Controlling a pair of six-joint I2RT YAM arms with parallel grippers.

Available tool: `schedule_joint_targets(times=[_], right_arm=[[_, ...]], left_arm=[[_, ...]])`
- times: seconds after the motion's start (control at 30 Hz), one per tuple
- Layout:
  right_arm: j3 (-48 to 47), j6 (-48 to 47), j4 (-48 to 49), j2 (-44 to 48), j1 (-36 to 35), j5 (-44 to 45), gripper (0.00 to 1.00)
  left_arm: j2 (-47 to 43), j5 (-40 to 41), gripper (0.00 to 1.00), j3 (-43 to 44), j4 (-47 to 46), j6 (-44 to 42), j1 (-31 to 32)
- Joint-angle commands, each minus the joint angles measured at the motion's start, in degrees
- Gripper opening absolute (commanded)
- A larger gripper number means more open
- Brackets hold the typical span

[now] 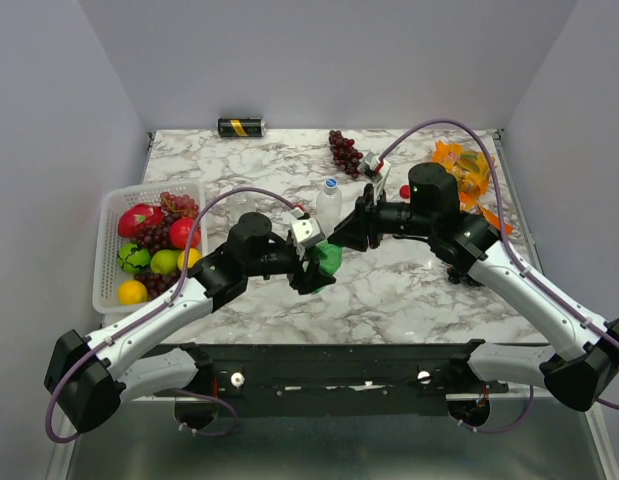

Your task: Unscrew the bottle caps

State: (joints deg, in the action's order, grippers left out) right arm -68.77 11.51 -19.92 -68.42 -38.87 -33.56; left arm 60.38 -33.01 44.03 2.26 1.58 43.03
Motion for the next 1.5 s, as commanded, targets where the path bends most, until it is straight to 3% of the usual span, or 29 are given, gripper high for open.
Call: schedule_joint_targets(times=[0.0,0.07,0.17,0.4,0.77,1.17,1.47], right_arm=[[1.4,4.8,4.3,2.0,-0.2,4.5,0.37],[2.3,6.1,5.1,2.6,-0.2,7.7,0.58],[5.0,8.8,8.0,4.6,-0.2,12.1,0.74],[12.7,14.3,14.7,9.9,-0.2,19.1,0.72],[15.1,17.8,21.0,7.4,-1.1,15.3,0.69],[15.4,16.9,20.4,5.6,-1.3,13.9,0.65],[16.1,16.7,20.4,5.3,-1.3,14.0,0.54]], left_arm=[[-0.6,4.8,0.43,-1.1,-2.0,0.3,1.6],[-0.7,7.3,0.38,-1.2,-2.0,0.6,1.8],[-0.6,9.3,0.35,-1.3,-2.0,1.2,1.9],[0.5,12.6,0.32,-1.3,-1.9,3.3,2.2],[1.1,13.6,0.31,-1.0,-1.9,3.7,2.9],[1.0,14.6,0.31,-0.8,-1.4,3.5,2.9],[0.9,14.6,0.31,-0.7,-1.3,3.4,3.0]])
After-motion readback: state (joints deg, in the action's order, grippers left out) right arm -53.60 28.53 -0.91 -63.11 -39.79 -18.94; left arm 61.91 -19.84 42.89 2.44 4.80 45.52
